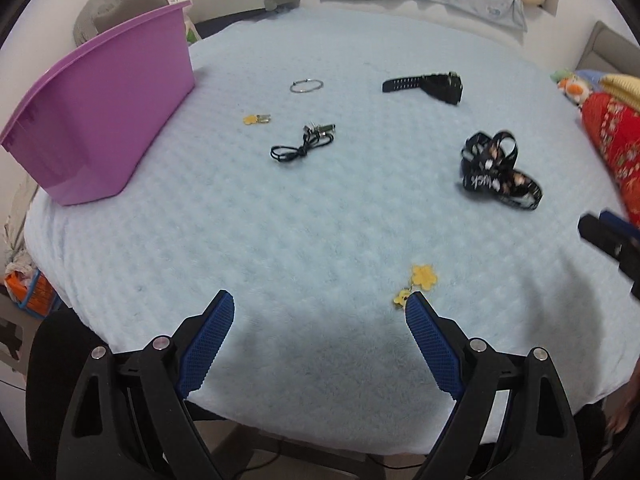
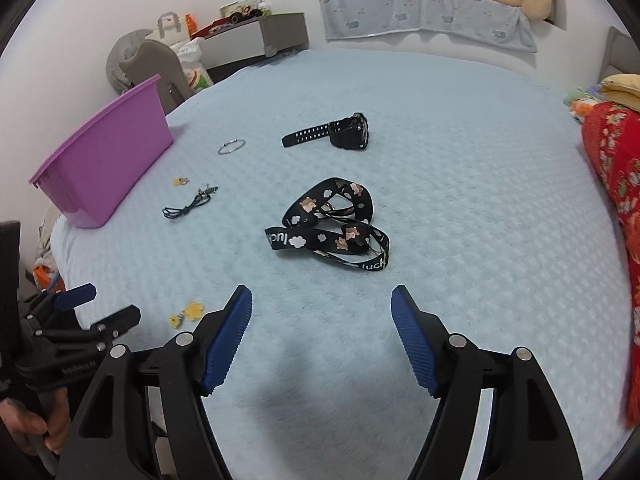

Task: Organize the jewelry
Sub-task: 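Close the right tool on the black lanyard while the left tool grasps the yellow flower charm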

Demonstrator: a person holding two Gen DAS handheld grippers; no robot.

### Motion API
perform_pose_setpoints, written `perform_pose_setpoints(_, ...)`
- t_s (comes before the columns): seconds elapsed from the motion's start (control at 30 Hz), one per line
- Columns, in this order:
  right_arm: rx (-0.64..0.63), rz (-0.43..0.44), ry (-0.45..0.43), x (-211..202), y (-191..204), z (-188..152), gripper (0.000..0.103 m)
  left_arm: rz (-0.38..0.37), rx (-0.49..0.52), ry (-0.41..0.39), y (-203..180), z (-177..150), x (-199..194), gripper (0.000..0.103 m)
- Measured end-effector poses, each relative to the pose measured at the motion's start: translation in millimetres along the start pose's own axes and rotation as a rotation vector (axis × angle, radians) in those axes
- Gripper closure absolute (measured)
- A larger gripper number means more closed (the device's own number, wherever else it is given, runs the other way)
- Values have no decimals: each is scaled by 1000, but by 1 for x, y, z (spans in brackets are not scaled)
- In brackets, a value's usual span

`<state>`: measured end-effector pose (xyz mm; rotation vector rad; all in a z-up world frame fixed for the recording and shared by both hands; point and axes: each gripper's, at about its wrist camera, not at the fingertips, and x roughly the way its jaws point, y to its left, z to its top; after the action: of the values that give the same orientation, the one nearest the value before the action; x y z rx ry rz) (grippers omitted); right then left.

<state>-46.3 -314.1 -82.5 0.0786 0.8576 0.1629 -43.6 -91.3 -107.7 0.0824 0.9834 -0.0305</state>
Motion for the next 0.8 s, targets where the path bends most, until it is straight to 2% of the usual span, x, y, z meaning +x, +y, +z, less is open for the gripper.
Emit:
perform_pose_setpoints(0.4,-104,91,57,46,-20,14,34,29,-48,17,-16,-7,14,17)
perform_pose_setpoints(0.8,-174,128,81,77,-22,22,34,53,-126,56,-27,-12,28,17)
